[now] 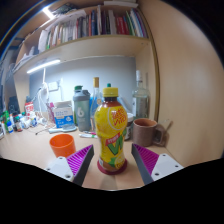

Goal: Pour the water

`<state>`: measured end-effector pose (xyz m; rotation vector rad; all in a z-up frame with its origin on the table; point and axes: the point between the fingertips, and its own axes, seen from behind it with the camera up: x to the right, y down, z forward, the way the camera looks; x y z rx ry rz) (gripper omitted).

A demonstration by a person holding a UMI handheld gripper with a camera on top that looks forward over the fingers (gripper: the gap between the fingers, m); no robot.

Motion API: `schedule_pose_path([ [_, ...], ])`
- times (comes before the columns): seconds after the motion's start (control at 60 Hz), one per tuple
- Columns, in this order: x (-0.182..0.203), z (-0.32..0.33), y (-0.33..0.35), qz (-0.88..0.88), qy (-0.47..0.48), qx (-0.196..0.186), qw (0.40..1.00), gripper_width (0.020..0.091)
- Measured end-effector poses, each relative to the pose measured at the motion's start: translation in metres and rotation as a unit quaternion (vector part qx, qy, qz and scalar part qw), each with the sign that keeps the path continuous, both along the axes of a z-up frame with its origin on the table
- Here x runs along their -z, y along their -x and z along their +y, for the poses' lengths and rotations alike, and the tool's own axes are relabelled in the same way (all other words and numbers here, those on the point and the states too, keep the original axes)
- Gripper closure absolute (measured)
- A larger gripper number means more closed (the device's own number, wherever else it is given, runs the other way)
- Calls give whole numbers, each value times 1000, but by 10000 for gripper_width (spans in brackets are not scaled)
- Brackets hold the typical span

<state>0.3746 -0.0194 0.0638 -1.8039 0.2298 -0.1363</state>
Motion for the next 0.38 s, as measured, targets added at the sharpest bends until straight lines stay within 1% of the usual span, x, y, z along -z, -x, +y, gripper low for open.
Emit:
schedule_pose_path([
  [0.15, -27, -56, 15, -23, -9, 33, 999, 264],
  [0.283, -49, -107, 38, -43, -16, 44, 998, 264],
  [0.383, -62, -142, 54, -30, -32, 60, 997, 259],
])
